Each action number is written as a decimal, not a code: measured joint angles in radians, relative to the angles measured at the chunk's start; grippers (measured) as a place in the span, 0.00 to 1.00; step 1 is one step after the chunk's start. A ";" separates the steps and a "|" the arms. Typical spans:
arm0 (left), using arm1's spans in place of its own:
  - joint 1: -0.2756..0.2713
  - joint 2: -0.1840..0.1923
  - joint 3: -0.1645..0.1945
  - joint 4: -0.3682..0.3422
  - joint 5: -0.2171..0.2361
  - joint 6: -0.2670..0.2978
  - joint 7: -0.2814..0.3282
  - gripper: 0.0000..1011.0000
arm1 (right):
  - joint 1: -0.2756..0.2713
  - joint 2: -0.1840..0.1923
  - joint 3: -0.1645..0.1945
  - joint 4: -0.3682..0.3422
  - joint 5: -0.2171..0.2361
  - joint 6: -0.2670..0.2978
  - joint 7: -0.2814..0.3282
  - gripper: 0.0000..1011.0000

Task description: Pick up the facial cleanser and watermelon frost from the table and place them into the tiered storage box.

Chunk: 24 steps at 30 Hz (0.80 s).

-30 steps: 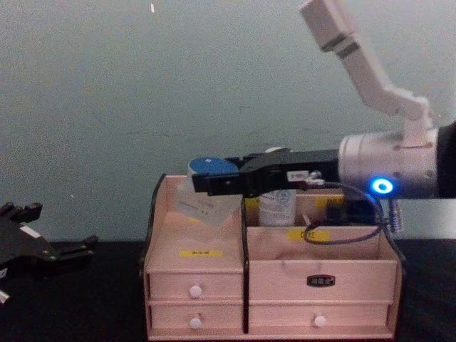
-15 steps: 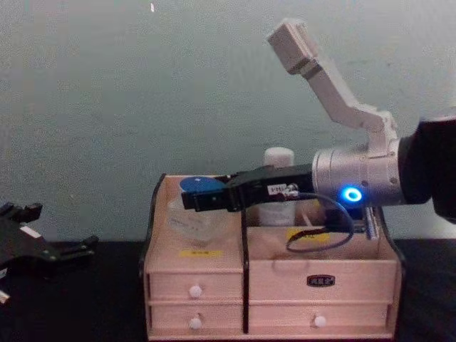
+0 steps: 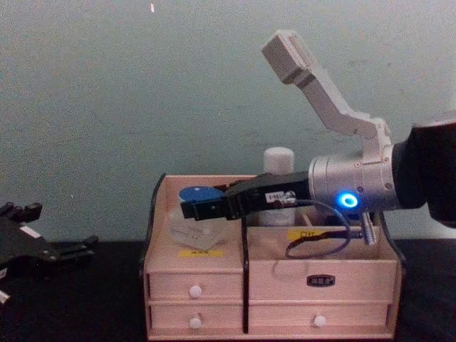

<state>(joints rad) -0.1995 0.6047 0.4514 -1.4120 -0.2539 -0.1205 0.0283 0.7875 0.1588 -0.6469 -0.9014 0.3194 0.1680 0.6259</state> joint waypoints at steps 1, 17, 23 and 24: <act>0.000 0.000 0.000 0.000 0.000 0.000 0.000 0.99 | 0.000 -0.001 0.000 0.000 -0.003 0.000 0.000 0.70; 0.000 0.000 0.000 0.000 0.000 0.000 0.000 0.99 | 0.000 0.000 0.001 -0.001 -0.003 -0.001 -0.001 0.73; 0.000 0.000 0.000 0.000 0.000 0.000 0.000 0.99 | -0.001 0.000 0.001 -0.002 -0.002 -0.001 -0.002 0.91; 0.000 0.000 0.000 0.000 0.000 0.000 0.000 0.99 | -0.001 0.000 0.001 -0.002 -0.002 -0.001 -0.002 0.93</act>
<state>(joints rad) -0.1995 0.6047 0.4514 -1.4120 -0.2539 -0.1205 0.0283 0.7868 0.1592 -0.6457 -0.9031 0.3172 0.1669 0.6243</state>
